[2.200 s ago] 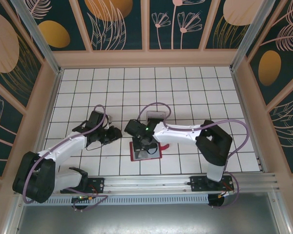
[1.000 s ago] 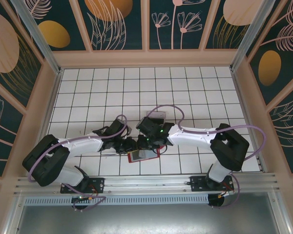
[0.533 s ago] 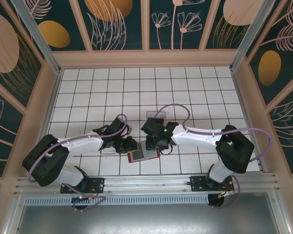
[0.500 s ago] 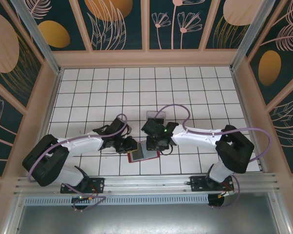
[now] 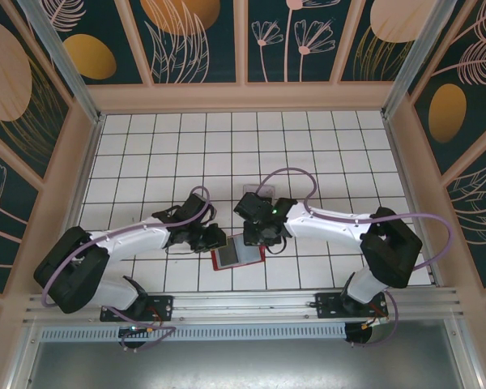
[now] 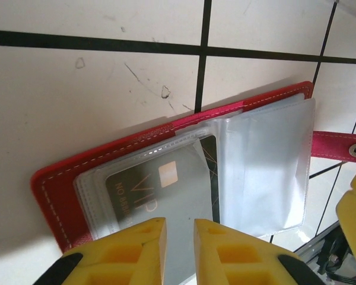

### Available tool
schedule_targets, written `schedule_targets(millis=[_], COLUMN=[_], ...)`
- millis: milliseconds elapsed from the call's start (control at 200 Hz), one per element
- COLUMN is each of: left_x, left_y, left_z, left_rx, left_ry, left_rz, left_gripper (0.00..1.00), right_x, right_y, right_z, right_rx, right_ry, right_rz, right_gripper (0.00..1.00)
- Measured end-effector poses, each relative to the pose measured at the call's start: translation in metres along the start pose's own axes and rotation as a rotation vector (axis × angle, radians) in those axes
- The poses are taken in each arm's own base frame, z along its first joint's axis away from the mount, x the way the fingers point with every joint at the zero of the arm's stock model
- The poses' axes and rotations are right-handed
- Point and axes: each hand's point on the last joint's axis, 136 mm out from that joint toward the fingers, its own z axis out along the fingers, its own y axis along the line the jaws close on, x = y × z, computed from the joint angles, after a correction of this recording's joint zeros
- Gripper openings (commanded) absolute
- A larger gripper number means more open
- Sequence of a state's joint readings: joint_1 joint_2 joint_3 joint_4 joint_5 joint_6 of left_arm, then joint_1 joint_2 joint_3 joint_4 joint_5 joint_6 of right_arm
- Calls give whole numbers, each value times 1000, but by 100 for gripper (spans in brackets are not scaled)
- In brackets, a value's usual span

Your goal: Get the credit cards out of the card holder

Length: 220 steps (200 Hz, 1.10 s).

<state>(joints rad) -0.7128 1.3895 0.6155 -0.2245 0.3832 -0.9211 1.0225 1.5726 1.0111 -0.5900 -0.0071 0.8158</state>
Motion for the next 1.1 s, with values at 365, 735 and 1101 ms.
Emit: schedule_targets(millis=[365,735,1101], left_x=[0,3,6], left_y=[9,14,12], left_z=[-5,-5,-3], left_rx=[-44,-65,-54], left_ry=[-20,-11,10], left_rz=[-9,-13,-16], left_gripper=[21,20,19], right_x=[37,35,11], right_y=[8,4,32], right_z=[36,35,15], right_rx=[-155,-182,-284], right_ry=[150,153,110], right_rz=[9,38,35], right_gripper=[32,29,23])
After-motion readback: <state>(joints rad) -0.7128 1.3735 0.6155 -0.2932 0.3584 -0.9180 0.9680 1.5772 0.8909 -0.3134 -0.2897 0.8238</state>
